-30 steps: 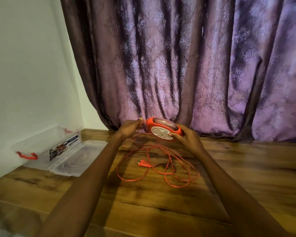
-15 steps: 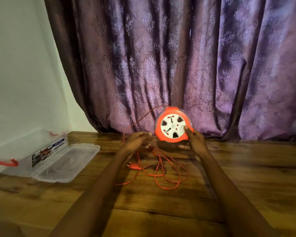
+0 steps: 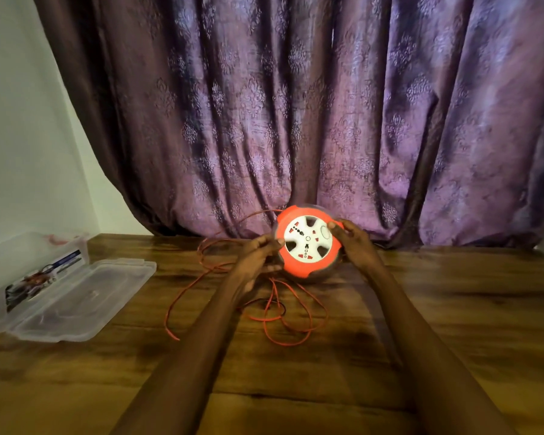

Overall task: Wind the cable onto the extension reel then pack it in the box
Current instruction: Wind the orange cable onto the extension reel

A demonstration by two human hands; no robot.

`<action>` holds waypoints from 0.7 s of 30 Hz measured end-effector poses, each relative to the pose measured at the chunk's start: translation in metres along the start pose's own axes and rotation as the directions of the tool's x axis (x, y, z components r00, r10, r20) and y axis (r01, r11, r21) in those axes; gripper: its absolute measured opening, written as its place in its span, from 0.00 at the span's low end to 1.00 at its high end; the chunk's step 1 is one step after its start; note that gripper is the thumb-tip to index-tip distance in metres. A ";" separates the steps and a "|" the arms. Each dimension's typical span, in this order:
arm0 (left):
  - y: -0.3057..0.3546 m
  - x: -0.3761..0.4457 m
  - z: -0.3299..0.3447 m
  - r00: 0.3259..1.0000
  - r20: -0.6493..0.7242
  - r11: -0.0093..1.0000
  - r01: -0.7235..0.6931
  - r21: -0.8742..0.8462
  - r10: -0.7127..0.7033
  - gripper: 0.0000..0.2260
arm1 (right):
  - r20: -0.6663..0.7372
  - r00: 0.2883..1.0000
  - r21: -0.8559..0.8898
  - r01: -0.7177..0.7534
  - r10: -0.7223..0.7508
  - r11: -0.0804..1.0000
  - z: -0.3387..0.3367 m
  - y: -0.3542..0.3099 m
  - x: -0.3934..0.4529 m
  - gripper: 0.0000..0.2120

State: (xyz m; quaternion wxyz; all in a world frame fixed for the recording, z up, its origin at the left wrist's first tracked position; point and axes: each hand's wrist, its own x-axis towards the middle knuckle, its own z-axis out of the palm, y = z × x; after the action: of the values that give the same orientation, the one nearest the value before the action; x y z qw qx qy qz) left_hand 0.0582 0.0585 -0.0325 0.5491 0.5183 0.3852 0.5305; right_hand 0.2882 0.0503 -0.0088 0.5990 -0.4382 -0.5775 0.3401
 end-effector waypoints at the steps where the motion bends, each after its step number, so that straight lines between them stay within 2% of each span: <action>1: -0.004 0.001 -0.001 1.000 -0.004 1.000 0.002 -0.010 -0.003 0.07 | -0.007 1.000 -0.008 0.007 -0.007 1.000 0.002 0.001 0.002 0.11; 2: -0.009 0.002 0.000 1.000 -0.018 1.000 0.000 -0.022 0.000 0.07 | -0.024 0.999 -0.050 0.027 -0.028 0.998 0.004 0.004 0.003 0.13; 4: -0.014 0.003 0.002 0.997 -0.076 0.999 -0.022 -0.049 0.018 0.05 | -0.075 0.983 -0.302 0.137 -0.167 0.943 0.007 0.013 0.004 0.17; 6: -0.015 0.005 0.005 0.987 -0.158 0.996 -0.051 -0.074 0.038 0.05 | 0.024 0.915 -0.593 0.337 -0.402 0.731 0.011 0.021 -0.001 0.19; 8: -0.014 0.006 0.004 0.975 -0.210 0.991 -0.089 -0.098 0.067 0.07 | 0.260 0.800 -0.717 0.535 -0.542 0.447 0.017 0.025 -0.006 0.20; 10: -0.015 0.007 0.000 0.971 -0.219 0.987 -0.126 -0.102 0.101 0.07 | 0.429 0.749 -0.740 0.612 -0.504 0.279 0.027 0.028 -0.010 0.24; 12: -0.017 0.006 -0.004 0.970 -0.209 0.988 -0.140 -0.058 0.126 0.06 | 0.512 0.761 -0.757 0.619 -0.397 0.209 0.036 0.028 -0.014 0.29; 14: -0.018 0.004 -0.007 0.972 -0.173 0.987 -0.158 0.019 0.159 0.05 | 0.537 0.782 -0.782 0.602 -0.316 0.162 0.040 0.023 -0.017 0.32; 16: -0.018 0.003 -0.007 0.973 -0.140 0.981 -0.169 0.098 0.181 0.06 | 0.526 0.785 -0.797 0.590 -0.327 0.132 0.039 0.020 -0.019 0.28; 21: -0.017 0.002 -0.002 0.980 -0.117 0.983 -0.145 0.114 0.159 0.08 | 0.527 0.794 -0.825 0.563 -0.304 0.041 0.034 0.024 -0.019 0.31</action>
State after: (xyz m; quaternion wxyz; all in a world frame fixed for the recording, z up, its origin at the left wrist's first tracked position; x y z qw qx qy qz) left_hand 0.0594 0.0628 -0.0488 0.4536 0.5398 0.4055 0.5817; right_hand 0.2551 0.0467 -0.0403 0.1978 -0.4749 -0.8193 -0.2530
